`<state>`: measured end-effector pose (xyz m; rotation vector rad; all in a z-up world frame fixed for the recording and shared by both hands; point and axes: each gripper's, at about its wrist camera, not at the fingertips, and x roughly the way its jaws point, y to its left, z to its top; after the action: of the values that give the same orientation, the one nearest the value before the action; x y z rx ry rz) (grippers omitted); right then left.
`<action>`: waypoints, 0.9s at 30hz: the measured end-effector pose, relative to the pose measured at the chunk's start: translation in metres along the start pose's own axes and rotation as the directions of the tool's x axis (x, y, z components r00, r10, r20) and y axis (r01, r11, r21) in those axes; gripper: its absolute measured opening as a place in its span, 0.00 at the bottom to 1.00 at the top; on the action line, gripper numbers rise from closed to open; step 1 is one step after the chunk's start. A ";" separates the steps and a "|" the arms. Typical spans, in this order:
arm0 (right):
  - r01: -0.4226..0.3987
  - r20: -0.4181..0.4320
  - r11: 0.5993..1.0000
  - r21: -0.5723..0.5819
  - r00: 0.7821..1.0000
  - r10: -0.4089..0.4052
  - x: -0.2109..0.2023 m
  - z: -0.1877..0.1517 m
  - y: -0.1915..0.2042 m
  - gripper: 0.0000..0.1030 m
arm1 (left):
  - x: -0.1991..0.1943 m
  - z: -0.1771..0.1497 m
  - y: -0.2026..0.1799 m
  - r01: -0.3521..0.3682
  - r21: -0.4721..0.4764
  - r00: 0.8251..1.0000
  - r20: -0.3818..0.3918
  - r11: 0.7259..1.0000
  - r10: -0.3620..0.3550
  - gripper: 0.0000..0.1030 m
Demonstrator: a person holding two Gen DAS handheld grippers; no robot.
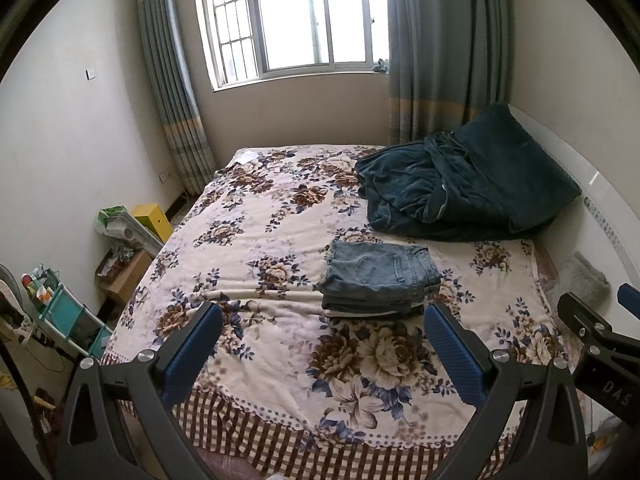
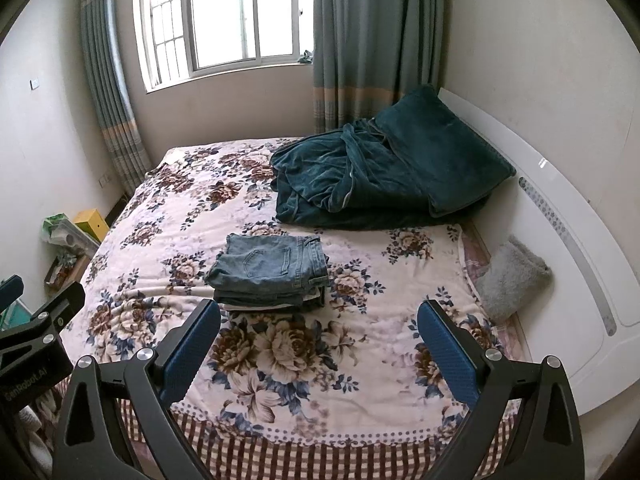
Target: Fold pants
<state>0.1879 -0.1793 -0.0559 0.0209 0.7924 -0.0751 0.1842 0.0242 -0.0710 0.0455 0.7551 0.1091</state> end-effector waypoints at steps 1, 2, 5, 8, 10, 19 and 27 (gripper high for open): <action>-0.001 0.000 1.000 -0.001 1.000 0.001 0.000 0.000 0.000 0.98 | -0.001 0.000 0.000 -0.002 0.000 1.000 0.002 1.000 0.002 1.00; 0.001 -0.002 1.000 0.000 1.000 -0.001 0.000 0.000 0.000 0.98 | 0.000 0.000 0.000 -0.002 0.001 1.000 0.002 1.000 0.002 1.00; -0.003 -0.005 1.000 0.002 1.000 0.003 -0.001 0.003 -0.001 0.98 | 0.000 0.000 0.000 -0.003 0.000 1.000 0.002 1.000 0.003 1.00; -0.005 -0.005 1.000 0.003 1.000 0.006 -0.001 0.003 -0.001 0.98 | -0.003 -0.001 0.001 -0.005 0.000 1.000 0.005 1.000 0.005 1.00; -0.003 -0.004 1.000 0.000 1.000 0.003 -0.001 0.003 -0.001 0.98 | -0.003 -0.001 0.001 -0.005 0.001 1.000 0.006 1.000 0.005 1.00; 0.001 0.002 1.000 -0.004 1.000 -0.001 -0.004 0.004 -0.001 0.98 | -0.004 -0.001 0.002 -0.003 0.000 1.000 0.003 1.000 0.003 1.00; 0.001 0.002 1.000 -0.004 1.000 -0.001 -0.004 0.004 -0.001 0.98 | -0.004 -0.002 0.002 -0.004 -0.001 1.000 0.005 1.000 0.004 1.00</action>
<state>0.1881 -0.1800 -0.0502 0.0164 0.7909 -0.0743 0.1796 0.0253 -0.0692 0.0460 0.7499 0.1129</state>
